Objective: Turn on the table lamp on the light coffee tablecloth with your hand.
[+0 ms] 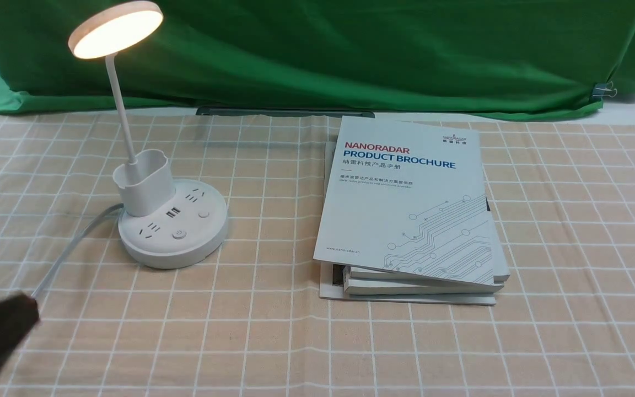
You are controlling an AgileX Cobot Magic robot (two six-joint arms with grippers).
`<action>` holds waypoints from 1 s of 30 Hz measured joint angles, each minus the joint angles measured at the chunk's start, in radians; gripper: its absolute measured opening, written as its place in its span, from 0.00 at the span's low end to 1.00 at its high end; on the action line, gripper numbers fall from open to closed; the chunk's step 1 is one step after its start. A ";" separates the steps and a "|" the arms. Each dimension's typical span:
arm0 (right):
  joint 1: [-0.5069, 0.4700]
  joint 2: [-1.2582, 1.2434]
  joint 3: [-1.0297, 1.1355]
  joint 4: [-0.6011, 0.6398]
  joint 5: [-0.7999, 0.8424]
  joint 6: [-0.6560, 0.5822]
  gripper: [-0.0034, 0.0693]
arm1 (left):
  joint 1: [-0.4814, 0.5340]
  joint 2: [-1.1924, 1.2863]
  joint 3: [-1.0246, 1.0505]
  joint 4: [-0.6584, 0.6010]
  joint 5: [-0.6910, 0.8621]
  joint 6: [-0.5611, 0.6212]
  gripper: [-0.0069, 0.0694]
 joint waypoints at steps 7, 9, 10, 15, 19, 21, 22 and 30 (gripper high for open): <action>0.000 0.000 0.000 0.000 0.000 0.000 0.37 | 0.000 0.000 0.032 0.036 -0.114 -0.001 0.09; 0.000 0.000 0.000 0.000 0.000 0.000 0.37 | 0.000 -0.005 0.047 0.080 -0.212 -0.003 0.09; 0.000 0.000 0.000 0.000 0.000 0.000 0.37 | 0.010 -0.017 0.060 0.127 -0.266 -0.015 0.09; 0.000 0.000 0.000 0.000 0.000 0.000 0.37 | 0.129 -0.111 0.124 0.217 -0.331 -0.176 0.09; 0.000 0.000 0.000 0.000 0.000 0.000 0.37 | 0.277 -0.216 0.230 0.208 -0.337 -0.294 0.09; 0.000 0.000 0.000 0.000 -0.001 0.000 0.37 | 0.299 -0.232 0.284 0.190 -0.339 -0.308 0.09; 0.000 0.000 0.000 0.000 -0.001 0.000 0.37 | 0.301 -0.233 0.307 0.187 -0.338 -0.311 0.09; 0.000 0.000 0.000 0.000 0.000 0.000 0.37 | 0.274 -0.237 0.353 0.145 -0.221 -0.320 0.09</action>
